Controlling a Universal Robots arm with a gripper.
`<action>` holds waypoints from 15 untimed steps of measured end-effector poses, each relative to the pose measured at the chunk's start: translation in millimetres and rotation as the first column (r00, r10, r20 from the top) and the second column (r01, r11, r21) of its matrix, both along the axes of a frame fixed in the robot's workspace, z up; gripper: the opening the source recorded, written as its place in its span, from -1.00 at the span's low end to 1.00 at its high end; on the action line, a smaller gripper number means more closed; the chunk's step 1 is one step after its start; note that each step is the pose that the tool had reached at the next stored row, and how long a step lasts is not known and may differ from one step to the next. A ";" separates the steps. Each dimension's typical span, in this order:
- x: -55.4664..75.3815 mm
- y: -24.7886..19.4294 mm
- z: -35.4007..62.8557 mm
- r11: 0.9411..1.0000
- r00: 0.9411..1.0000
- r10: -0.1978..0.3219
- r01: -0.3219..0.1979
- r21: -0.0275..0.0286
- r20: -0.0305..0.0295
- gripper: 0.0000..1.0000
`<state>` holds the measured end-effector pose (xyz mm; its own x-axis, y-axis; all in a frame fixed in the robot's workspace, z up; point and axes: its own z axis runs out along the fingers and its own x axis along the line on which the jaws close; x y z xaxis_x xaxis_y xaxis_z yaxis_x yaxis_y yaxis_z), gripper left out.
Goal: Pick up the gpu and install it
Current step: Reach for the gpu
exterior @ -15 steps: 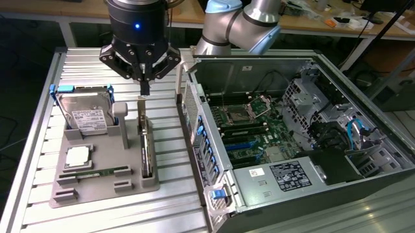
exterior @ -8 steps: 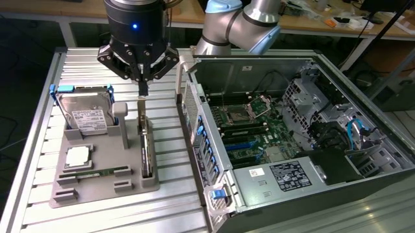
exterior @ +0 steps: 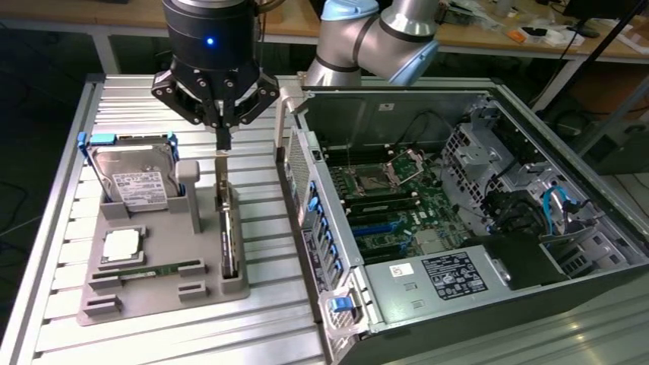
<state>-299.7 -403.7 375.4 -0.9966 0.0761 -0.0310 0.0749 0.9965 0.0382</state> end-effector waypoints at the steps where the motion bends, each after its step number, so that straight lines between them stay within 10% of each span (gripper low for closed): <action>1: 0.0 0.0 0.0 1.000 1.000 0.000 0.000 0.000 0.000 -0.79; 11: 5.4 0.0 -0.3 1.000 1.000 0.000 0.000 0.000 0.000 -0.79; 15: 7.7 0.0 -15.8 1.000 1.000 0.000 0.000 -0.001 0.000 -0.79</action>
